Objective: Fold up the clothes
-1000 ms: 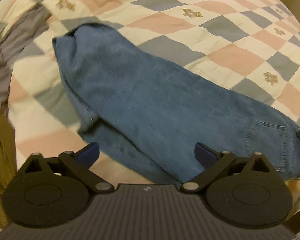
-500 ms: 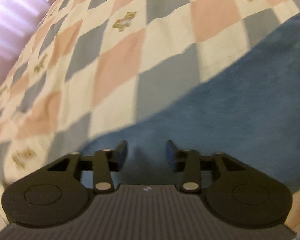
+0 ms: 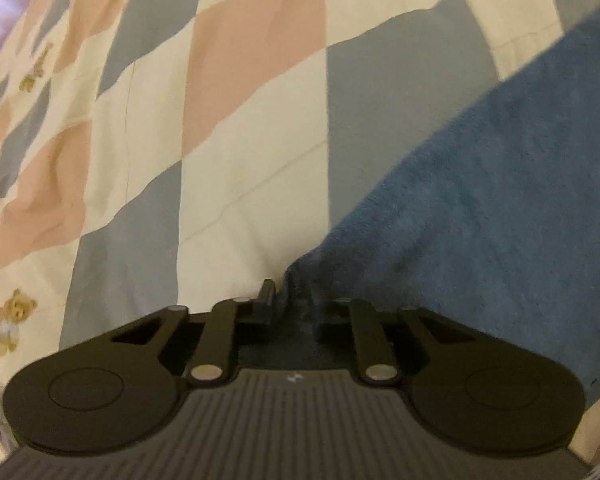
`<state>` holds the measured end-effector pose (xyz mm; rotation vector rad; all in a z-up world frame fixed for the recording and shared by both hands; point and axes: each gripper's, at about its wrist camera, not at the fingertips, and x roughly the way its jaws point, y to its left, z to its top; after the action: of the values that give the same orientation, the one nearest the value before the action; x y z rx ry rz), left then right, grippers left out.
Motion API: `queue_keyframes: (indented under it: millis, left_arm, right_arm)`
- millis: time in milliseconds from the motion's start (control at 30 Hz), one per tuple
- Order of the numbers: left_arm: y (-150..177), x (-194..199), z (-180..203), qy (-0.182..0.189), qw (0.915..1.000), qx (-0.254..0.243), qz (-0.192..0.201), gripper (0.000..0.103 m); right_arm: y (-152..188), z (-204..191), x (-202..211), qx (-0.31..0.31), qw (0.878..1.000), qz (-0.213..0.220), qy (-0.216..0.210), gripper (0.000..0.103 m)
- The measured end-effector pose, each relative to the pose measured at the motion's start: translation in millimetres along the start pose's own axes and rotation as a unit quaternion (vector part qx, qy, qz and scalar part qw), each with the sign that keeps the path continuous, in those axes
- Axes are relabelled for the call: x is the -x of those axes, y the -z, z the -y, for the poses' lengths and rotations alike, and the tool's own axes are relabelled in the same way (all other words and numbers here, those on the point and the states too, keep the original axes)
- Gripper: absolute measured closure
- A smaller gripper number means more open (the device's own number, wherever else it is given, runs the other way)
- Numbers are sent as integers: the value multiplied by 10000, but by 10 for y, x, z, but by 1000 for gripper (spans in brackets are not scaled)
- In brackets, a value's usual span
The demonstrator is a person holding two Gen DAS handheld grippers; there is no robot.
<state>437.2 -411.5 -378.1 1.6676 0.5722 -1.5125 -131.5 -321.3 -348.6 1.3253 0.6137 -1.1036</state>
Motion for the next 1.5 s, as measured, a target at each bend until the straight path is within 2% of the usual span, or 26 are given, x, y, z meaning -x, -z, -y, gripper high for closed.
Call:
queue_keyframes:
  millis: [100, 200, 333, 400, 467, 533, 600, 667, 733, 767, 833, 900, 967, 1000, 1067, 1100, 1133, 1167, 1200, 1233, 1300, 1333, 1400, 1500]
  left_arm:
    - [230, 390, -35, -184, 9975, 456, 498, 97]
    - [433, 942, -180, -440, 9885, 1099, 936, 101]
    - [650, 1709, -262, -1036, 9704, 1740, 1319, 103]
    - [769, 2132, -251, -1295, 9573, 2052, 1568, 103]
    - [832, 2587, -78, -1507, 9441, 2276, 1849, 103]
    - [877, 3008, 157, -1662, 9313, 2444, 2131, 103]
    - [914, 3354, 604, -1723, 9180, 2595, 2455, 103]
    - [976, 3663, 1148, -1758, 9040, 2762, 2748, 103]
    - [1004, 3751, 1824, -1676, 9017, 2856, 2781, 103]
    - [1016, 3787, 2163, -1623, 9009, 2904, 2789, 103]
    - [1010, 3644, 2894, -1158, 9071, 3113, 2587, 102]
    - [1030, 3330, 3535, -376, 9070, 3579, 2185, 96]
    - [1053, 2945, 4088, 118, 8977, 4118, 1565, 94]
    - [1064, 2759, 4353, 352, 8897, 4374, 1256, 94]
    - [1089, 2515, 4601, 524, 8672, 4884, 810, 93]
    - [1092, 2447, 4622, 525, 8556, 5100, 715, 90]
    - [1094, 2382, 4635, 518, 8434, 5311, 628, 79]
    - [1091, 2346, 4567, 439, 8314, 5501, 645, 65]
    - [1088, 2310, 4499, 359, 8190, 5688, 662, 59]
    - [1085, 2274, 4432, 279, 8061, 5872, 679, 49]
    - [1087, 2176, 4241, 163, 7773, 6245, 748, 45]
    - [1119, 2091, 4104, 103, 7582, 6475, 754, 40]
    - [1259, 1907, 3853, 78, 7131, 6966, 788, 39]
    - [1520, 1625, 3563, 60, 6383, 7649, 865, 39]
  right_arm:
    - [-12, -138, 265, 327, 9988, 365, -92, 97]
    - [-130, -372, 534, 692, 9946, 745, -221, 98]
    - [-537, -864, 913, 1534, 9741, 1568, -549, 98]
    - [-824, -1085, 1193, 1919, 9553, 2110, -775, 98]
    - [-1120, -1255, 1533, 2287, 9334, 2587, -972, 98]
    - [-1300, -1332, 1937, 2683, 9060, 3034, -1229, 99]
    - [-1386, -1308, 2343, 3069, 8737, 3463, -1503, 99]
    - [-1368, -1106, 2765, 3462, 8378, 3835, -1767, 98]
    - [-1281, -774, 3033, 3918, 8145, 3900, -1760, 99]
    - [-1225, -514, 3080, 4080, 8162, 3792, -1535, 98]
    - [-1112, 29, 3158, 4341, 8221, 3522, -1077, 95]
    - [-980, 737, 3017, 4056, 8696, 2763, -537, 87]
    - [-791, 1472, 2752, 3547, 9167, 1820, 268, 57]
    - [-677, 1782, 2623, 3229, 9334, 1434, 628, 56]
    - [-449, 2407, 2351, 2329, 9633, 574, 1204, 56]
    - [-361, 2632, 2273, 1881, 9728, 354, 1305, 56]
    - [-295, 2828, 2209, 1410, 9813, 189, 1300, 56]
    - [-249, 3010, 2161, 889, 9892, 157, 1156, 54]
    - [-227, 3131, 2124, 413, 9940, 213, 986, 51]
    - [-226, 3212, 2076, -15, 9966, 250, 785, 48]
    - [-173, 3342, 1974, -903, 9944, 406, 357, 39]
    - [-107, 3425, 1927, -1283, 9903, 487, 203, 34]
    - [-21, 3538, 1796, -1918, 9798, 565, -60, 31]
    - [160, 3674, 1651, -2711, 9595, 692, -340, 23]
